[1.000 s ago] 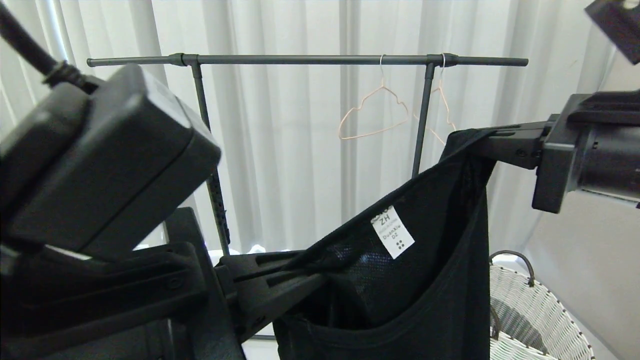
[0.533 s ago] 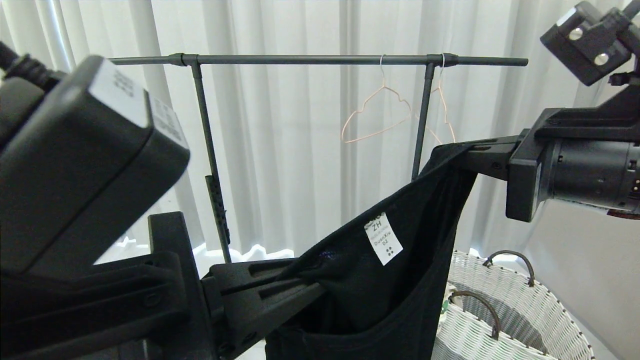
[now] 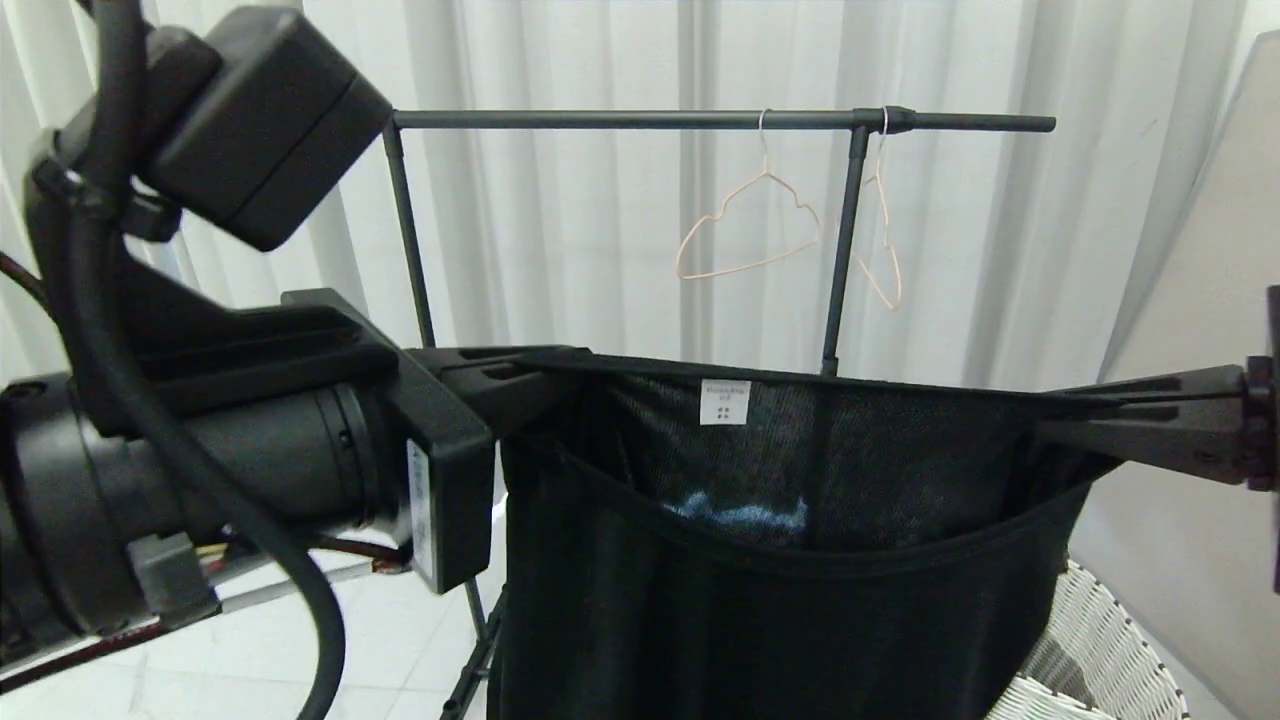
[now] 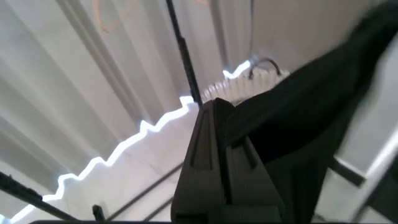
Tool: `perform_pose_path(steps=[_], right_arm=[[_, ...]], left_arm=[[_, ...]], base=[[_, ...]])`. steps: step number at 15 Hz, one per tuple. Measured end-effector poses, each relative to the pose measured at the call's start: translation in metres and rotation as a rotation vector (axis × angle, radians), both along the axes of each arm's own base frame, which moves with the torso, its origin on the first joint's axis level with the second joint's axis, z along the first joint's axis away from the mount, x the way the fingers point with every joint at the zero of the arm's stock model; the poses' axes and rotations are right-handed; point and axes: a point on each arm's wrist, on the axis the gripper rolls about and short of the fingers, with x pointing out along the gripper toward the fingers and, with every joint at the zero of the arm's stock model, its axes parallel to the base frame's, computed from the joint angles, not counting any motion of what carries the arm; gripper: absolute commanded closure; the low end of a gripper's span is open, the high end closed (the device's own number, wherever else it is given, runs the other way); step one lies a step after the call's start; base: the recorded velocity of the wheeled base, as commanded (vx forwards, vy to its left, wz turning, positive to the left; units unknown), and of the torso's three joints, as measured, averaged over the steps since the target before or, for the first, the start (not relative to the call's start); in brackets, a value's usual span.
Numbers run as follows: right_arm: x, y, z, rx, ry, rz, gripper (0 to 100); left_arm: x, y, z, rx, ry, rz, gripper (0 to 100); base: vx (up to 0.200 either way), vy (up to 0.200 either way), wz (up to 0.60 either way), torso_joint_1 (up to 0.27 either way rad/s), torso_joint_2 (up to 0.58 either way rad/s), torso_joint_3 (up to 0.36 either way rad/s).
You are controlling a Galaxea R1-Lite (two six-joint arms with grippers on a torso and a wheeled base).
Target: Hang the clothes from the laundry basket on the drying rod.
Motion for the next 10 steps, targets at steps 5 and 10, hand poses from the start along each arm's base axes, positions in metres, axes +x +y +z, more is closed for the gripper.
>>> perform_pose_path(steps=[5, 10], right_arm=[[-0.0088, -0.0087, 0.0056, 0.028, -0.026, 0.008, 100], [-0.0108, -0.0108, 0.0069, 0.054, -0.010, -0.007, 100]], left_arm=[[0.0098, -0.0042, -0.0069, 0.089, -0.039, 0.006, 100], [0.0140, -0.0070, 0.0016, 0.071, -0.058, 0.013, 100]], base=[[0.000, 0.000, 0.00, 0.000, 0.00, 0.000], [0.000, 0.000, 0.00, 0.000, 0.00, 0.000]])
